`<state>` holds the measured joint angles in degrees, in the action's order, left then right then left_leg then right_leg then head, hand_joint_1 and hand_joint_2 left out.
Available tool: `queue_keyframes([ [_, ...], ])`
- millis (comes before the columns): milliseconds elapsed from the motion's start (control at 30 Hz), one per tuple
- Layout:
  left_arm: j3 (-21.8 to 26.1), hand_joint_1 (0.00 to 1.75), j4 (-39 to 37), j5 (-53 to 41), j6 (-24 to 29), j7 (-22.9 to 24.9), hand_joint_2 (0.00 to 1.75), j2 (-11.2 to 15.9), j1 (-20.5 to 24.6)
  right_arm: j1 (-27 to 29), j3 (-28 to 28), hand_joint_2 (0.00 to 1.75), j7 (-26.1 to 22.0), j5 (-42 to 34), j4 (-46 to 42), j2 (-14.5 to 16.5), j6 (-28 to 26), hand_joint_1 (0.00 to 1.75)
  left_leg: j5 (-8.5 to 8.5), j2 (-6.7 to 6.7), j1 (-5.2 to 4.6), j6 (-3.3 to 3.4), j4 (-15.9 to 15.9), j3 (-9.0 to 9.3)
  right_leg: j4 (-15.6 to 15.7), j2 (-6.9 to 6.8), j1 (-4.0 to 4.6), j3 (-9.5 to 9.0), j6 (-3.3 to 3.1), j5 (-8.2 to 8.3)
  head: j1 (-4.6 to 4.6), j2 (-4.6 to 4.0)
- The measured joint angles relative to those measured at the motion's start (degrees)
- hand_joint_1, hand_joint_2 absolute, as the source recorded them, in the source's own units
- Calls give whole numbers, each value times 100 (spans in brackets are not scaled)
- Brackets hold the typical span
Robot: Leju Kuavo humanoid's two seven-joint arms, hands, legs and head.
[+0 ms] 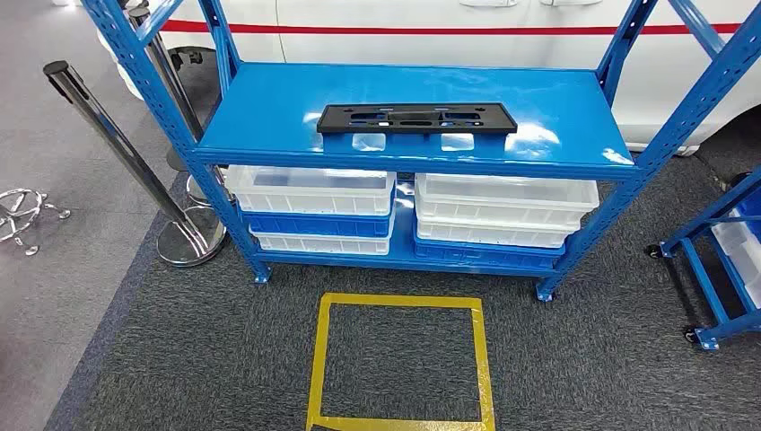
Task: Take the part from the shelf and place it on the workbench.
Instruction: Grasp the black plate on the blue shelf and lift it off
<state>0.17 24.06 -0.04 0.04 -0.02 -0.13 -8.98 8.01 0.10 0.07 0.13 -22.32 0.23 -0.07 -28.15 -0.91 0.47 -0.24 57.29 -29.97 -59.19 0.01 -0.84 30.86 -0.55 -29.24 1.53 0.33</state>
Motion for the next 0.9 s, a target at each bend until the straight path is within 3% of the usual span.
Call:
queue_keyframes([
  [900,0,0,0,0,2,0,175,0,0,0,-1,175,0,0,0,0,0,0,0,0,0,0,0,0,0,0,0,0,0,0,-1,0],
])
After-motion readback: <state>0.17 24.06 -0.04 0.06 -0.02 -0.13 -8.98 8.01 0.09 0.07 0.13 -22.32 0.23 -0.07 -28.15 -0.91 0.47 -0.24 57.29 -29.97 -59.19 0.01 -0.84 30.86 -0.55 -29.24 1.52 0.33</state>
